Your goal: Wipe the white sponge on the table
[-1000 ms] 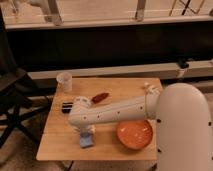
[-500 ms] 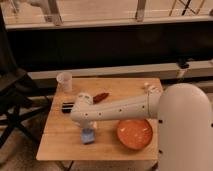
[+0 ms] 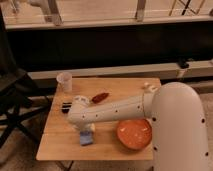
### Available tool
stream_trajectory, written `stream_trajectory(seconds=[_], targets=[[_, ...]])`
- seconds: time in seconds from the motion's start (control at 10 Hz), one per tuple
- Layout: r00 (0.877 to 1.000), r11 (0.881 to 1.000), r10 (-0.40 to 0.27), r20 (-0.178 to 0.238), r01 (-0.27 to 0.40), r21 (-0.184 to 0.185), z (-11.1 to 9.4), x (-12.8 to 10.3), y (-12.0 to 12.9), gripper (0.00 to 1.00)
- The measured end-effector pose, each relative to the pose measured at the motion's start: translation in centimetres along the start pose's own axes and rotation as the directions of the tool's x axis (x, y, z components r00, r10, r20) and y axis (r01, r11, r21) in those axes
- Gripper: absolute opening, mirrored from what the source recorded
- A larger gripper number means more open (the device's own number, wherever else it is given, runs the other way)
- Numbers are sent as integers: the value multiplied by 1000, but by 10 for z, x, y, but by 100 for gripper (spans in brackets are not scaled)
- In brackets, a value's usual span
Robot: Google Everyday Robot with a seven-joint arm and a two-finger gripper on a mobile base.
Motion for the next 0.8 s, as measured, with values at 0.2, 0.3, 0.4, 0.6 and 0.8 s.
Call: stream_trajectory(seconds=[0.2,0.3,0.4,0.6,0.8], targets=[[1000,1000,-1,1,1,1,-1,-1,0,0],[1000,1000,-4,3,4,1,-1,-3,-1,0],[1000,1000,-10,9,10,8,0,-11,-1,0],[1000,1000,-7,12,6,7,-1,-13,1,0],[1000,1000,-8,12,8,6,-1,-13,1,0]])
